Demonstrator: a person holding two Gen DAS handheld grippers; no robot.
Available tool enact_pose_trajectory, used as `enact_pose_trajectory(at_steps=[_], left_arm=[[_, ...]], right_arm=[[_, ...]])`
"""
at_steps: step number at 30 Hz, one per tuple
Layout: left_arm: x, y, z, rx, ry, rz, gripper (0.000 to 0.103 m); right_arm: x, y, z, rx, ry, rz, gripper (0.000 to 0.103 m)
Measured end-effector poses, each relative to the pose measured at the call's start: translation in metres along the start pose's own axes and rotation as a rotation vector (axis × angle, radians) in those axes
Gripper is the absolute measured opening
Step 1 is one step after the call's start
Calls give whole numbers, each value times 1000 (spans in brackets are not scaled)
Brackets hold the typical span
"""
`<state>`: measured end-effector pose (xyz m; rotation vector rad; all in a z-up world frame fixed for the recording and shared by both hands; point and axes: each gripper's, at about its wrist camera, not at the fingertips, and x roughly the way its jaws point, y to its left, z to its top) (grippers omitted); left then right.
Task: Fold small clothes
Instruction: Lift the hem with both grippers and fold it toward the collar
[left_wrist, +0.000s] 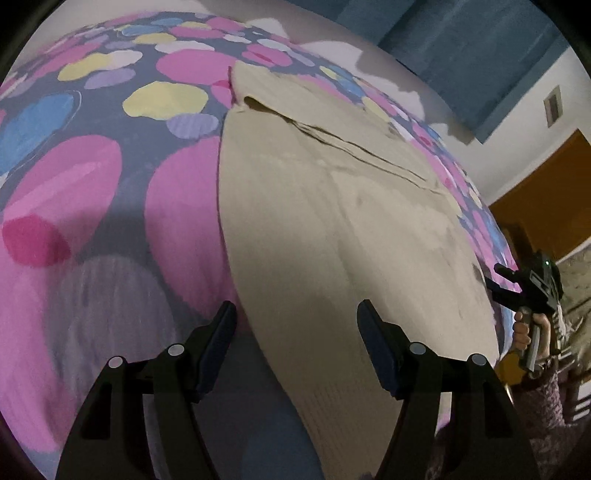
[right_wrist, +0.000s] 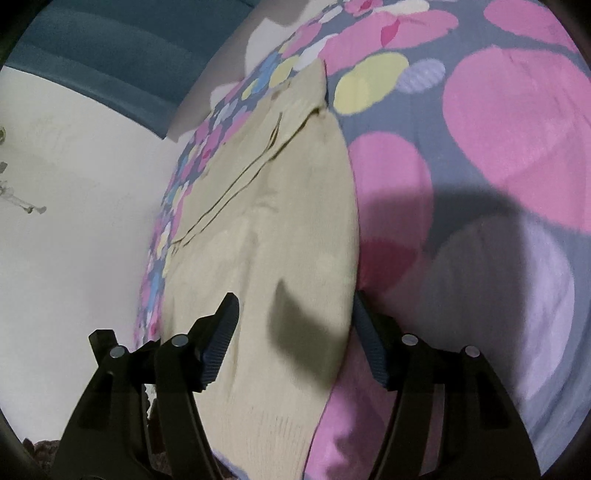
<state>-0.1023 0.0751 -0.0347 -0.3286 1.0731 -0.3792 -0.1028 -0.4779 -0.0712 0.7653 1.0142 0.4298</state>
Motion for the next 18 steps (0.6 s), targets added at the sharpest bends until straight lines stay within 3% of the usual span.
enact_pose_trajectory(at_steps=[7, 12, 18], left_arm=[[-8, -3, -23, -63, 29, -106, 67], [-11, -11, -32, -47, 36, -131, 67], [-9, -21, -43, -23, 55, -158, 55]], right_arm=[[-1, 11, -32, -20, 78, 87, 64], [1, 18, -54, -35, 141, 155, 64], [11, 30, -61, -47, 193, 229, 64]])
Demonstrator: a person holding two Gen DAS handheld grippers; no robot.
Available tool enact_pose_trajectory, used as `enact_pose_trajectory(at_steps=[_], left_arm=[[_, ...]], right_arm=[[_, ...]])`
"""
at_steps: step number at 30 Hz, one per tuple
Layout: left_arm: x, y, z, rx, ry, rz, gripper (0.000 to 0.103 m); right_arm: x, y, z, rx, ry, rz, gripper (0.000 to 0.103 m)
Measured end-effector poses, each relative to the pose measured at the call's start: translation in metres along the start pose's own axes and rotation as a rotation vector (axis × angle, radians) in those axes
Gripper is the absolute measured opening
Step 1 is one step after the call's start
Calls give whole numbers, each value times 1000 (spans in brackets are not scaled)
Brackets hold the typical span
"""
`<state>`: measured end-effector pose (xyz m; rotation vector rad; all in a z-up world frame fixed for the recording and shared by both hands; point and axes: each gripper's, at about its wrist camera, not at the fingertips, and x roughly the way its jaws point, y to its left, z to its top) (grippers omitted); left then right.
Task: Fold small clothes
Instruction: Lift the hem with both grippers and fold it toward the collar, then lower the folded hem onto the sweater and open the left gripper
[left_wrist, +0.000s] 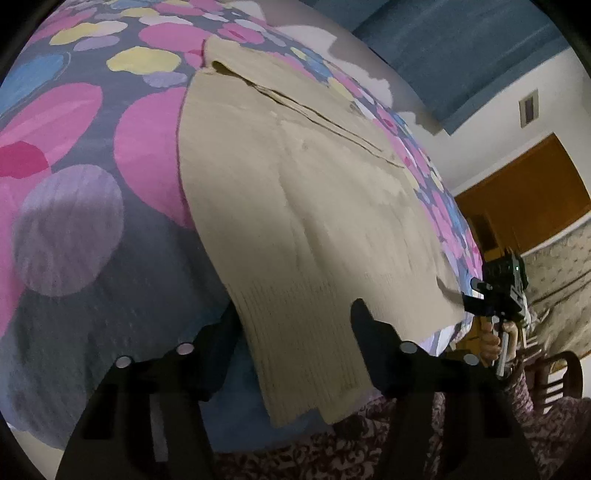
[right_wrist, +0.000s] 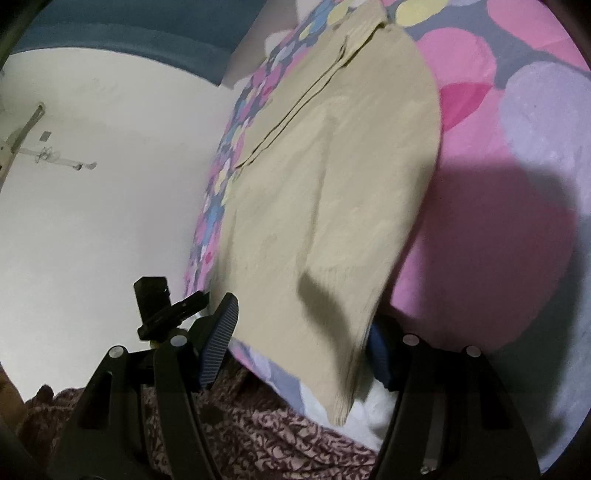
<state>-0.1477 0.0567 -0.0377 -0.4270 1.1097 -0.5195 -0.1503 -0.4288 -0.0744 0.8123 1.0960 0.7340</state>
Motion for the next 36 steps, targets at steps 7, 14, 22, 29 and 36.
enact_pose_trajectory(at_steps=[7, 14, 22, 29, 36], left_arm=[[-1, 5, -7, -51, -1, -35, 36], [1, 10, -13, -61, 28, -16, 5], [-26, 1, 4, -78, -79, -19, 4], [-43, -8, 66, -63, -206, -78, 4], [-3, 15, 124, -108, -204, -76, 4]], right_arm=[[12, 10, 2, -32, 44, 1, 56], [19, 4, -6, -39, 94, -71, 8], [-3, 27, 8, -58, 3, 37, 4], [-16, 44, 69, -93, -97, 96, 4], [18, 17, 144, -8, -119, 123, 4]])
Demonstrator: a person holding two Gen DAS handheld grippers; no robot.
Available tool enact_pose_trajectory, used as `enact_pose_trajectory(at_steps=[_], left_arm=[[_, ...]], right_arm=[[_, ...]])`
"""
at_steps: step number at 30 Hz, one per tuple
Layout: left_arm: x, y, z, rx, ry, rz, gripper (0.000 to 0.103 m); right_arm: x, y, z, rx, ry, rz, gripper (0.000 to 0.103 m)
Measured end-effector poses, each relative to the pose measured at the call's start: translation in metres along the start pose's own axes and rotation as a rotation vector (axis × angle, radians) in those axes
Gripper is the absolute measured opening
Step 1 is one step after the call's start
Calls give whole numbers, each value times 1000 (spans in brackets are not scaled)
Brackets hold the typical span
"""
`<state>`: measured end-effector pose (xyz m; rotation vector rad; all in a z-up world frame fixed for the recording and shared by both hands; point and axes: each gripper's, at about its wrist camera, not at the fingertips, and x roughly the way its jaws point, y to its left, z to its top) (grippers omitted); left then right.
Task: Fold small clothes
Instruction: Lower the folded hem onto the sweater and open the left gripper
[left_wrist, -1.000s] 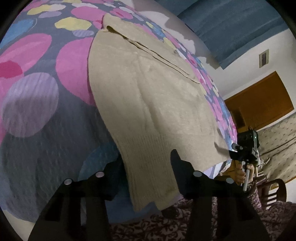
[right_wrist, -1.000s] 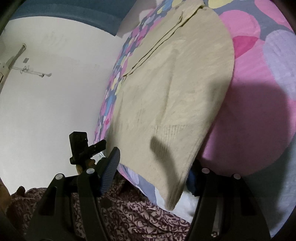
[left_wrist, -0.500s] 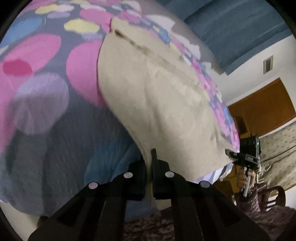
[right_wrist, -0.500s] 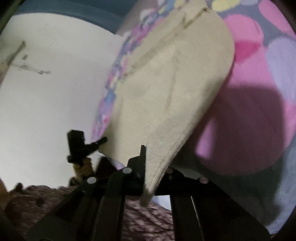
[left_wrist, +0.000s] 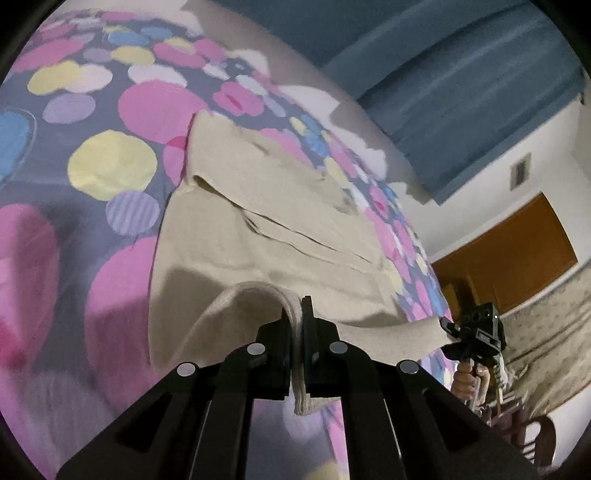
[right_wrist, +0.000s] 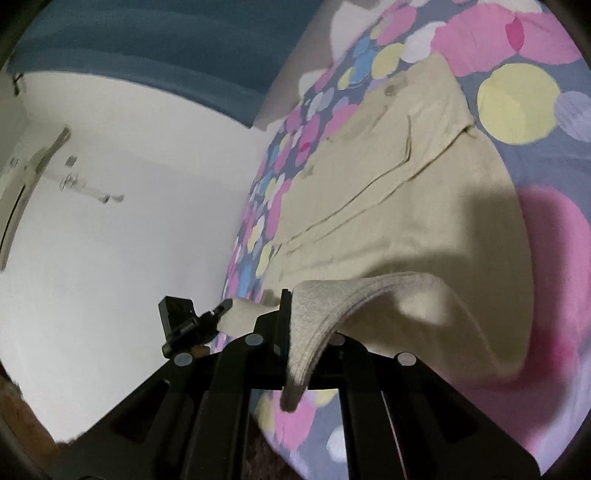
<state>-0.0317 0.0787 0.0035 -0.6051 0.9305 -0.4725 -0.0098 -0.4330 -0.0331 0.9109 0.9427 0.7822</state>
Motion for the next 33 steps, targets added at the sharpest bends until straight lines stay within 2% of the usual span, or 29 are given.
enact_pose_trajectory(at_steps=[3, 8, 11, 13, 14, 16, 18, 20, 23, 27, 30, 33], left_arm=[[26, 19, 16, -48, 17, 11, 4], [52, 34, 30, -70, 51, 25, 5], [57, 33, 35, -28, 61, 19, 6], [56, 32, 35, -13, 64, 14, 11], [54, 33, 35, -12, 67, 10, 13], [50, 35, 35, -15, 65, 6, 22], [46, 36, 36, -11, 59, 12, 33], [39, 37, 38, 10, 27, 37, 38], [36, 38, 44, 30, 21, 42, 38], [52, 30, 52, 100, 75, 38, 39], [63, 25, 59, 150, 100, 46, 47], [73, 27, 65, 161, 118, 55, 48]], right_arm=[[16, -23, 22, 62, -4, 0, 4], [38, -57, 42, 142, -3, -40, 5], [40, -68, 47, 172, -16, -57, 10], [37, -74, 49, 195, -35, -44, 23], [35, -75, 50, 197, -44, -36, 25], [28, -73, 53, 185, -61, -19, 37], [22, -69, 55, 159, -69, -26, 42], [18, -66, 57, 133, -70, -44, 44], [12, -65, 58, 99, -66, -96, 48], [10, -68, 59, 92, -59, -114, 51], [12, -68, 61, 80, -46, -128, 51], [16, -67, 67, 59, -36, -148, 52]])
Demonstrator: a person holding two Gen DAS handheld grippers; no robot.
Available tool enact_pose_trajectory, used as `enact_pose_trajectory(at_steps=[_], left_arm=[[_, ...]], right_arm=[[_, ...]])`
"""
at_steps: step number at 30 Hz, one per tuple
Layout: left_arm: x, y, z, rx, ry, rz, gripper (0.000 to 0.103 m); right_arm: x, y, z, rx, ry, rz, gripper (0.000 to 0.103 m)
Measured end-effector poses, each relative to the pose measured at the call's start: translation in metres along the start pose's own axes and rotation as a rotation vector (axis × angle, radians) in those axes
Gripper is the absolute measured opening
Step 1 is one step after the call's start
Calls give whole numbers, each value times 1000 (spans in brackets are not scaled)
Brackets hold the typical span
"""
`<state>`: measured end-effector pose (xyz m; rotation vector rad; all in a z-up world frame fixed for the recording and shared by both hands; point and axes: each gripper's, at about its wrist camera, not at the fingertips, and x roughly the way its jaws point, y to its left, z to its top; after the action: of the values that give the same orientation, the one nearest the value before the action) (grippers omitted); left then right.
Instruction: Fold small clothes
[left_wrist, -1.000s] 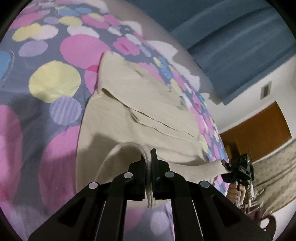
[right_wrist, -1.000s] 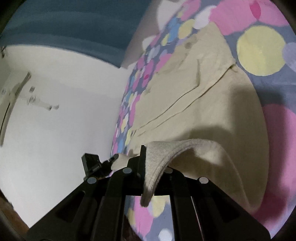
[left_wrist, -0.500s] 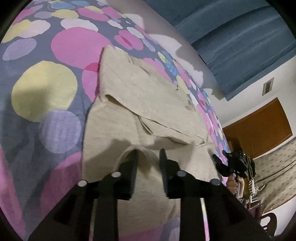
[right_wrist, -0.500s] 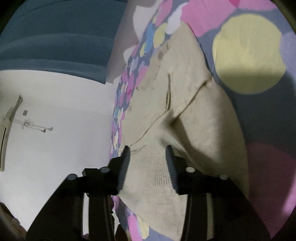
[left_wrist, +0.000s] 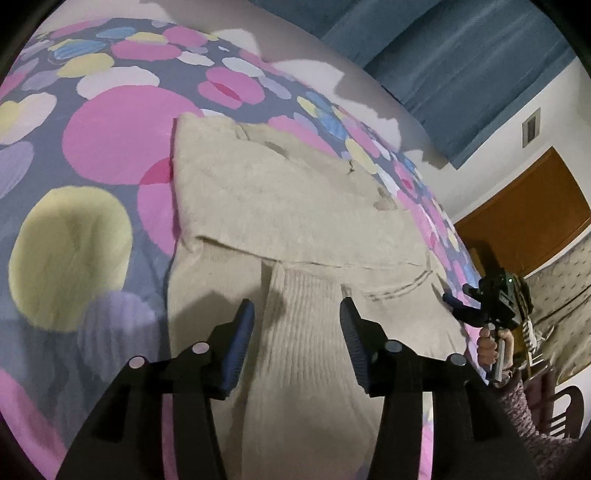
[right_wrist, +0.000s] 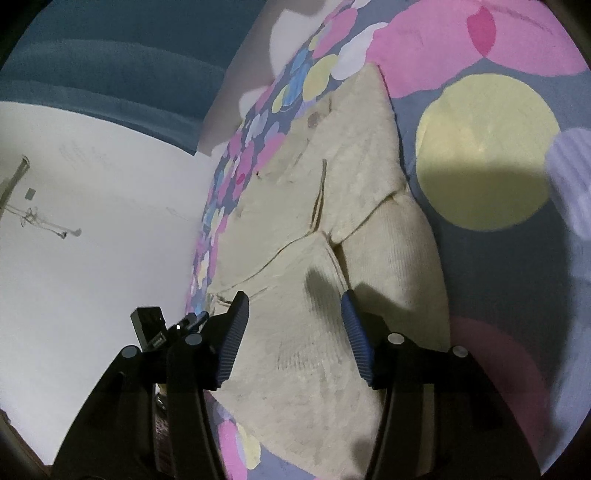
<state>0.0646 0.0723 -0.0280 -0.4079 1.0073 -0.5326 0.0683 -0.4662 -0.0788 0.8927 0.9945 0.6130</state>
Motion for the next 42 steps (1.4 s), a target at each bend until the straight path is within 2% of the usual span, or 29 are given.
enact_pose_trajectory(at_steps=[9, 16, 20, 23, 25, 32, 33, 34, 37, 42], left_arm=[[15, 8, 6, 15, 77, -21, 49], [22, 2, 5, 61, 107, -27, 48], [26, -1, 5, 97, 113, 2, 40], [28, -3, 4, 120, 115, 23, 36], [29, -5, 4, 135, 114, 35, 36], [33, -13, 3, 178, 127, 54, 36], [34, -15, 2, 195, 129, 65, 31], [35, -17, 1, 207, 131, 74, 20], [37, -22, 0, 238, 135, 106, 6], [34, -23, 1, 238, 115, 123, 5]], right_arm=[[3, -7, 12, -20, 23, -35, 52], [18, 3, 10, -87, 81, -57, 53], [23, 10, 9, -135, 105, -95, 52], [26, 14, 9, -167, 111, -134, 41], [28, 16, 8, -186, 116, -167, 28], [38, 24, 6, -240, 125, -222, 8], [39, 26, 5, -248, 123, -228, 5], [40, 28, 4, -255, 120, -233, 5], [40, 33, 2, -274, 106, -249, 5], [35, 40, -1, -295, 75, -247, 4]])
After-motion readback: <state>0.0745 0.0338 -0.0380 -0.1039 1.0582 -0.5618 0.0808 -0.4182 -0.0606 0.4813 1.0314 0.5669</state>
